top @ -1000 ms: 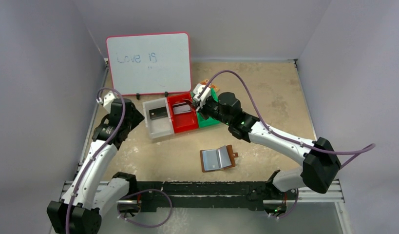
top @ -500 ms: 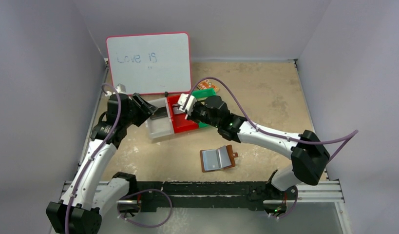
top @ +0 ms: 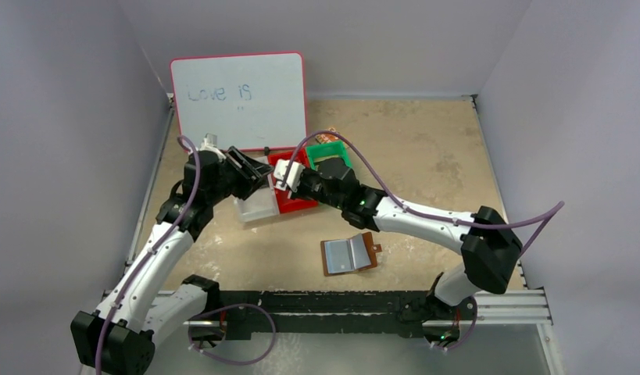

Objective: Take the credit cards out of the card holder
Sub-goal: Remove the credit card from the card holder.

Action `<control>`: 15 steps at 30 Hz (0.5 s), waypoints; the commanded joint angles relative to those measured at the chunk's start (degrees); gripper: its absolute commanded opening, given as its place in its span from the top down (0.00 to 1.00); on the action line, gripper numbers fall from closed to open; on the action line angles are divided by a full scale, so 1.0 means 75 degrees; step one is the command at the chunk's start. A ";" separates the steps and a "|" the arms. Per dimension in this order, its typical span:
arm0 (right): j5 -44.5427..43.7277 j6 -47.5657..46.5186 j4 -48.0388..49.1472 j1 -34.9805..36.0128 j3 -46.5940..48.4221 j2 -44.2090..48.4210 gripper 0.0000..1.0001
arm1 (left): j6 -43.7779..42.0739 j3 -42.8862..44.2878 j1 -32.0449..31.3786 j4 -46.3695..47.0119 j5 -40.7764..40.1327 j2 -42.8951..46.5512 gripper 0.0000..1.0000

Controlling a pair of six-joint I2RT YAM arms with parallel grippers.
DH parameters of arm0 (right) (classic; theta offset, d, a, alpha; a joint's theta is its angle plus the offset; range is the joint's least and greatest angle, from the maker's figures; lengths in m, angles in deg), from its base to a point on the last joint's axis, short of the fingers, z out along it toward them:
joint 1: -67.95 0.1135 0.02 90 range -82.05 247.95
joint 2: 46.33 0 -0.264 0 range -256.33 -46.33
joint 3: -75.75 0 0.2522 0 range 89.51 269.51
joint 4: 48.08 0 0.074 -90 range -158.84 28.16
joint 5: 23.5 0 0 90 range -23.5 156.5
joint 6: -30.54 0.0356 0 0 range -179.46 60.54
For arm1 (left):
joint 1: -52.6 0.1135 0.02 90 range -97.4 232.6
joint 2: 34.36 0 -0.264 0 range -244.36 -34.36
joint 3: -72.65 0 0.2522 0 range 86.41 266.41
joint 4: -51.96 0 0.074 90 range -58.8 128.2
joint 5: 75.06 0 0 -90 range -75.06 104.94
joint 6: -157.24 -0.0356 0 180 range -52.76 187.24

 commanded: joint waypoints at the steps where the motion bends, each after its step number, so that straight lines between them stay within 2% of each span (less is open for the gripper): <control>1: -0.0300 -0.0436 0.0391 0.0183 0.0357 -0.0010 1.00 | 0.0374 -0.0089 -0.0156 0.0690 -0.0111 -0.0175 0.48; 7: -0.0630 -0.0764 0.0580 0.0343 0.0304 -0.0058 1.00 | 0.0648 -0.0199 -0.0290 0.0874 -0.0227 -0.0320 0.52; 13: -0.1081 -0.1227 0.0946 0.0543 0.0075 0.0021 1.00 | 0.0788 -0.0257 -0.0299 0.0652 -0.0526 -0.0355 0.65; 15: -0.1109 -0.1387 0.0982 0.0593 0.0017 0.0024 1.00 | 0.0900 -0.0272 -0.0297 0.0704 -0.0599 -0.0366 0.66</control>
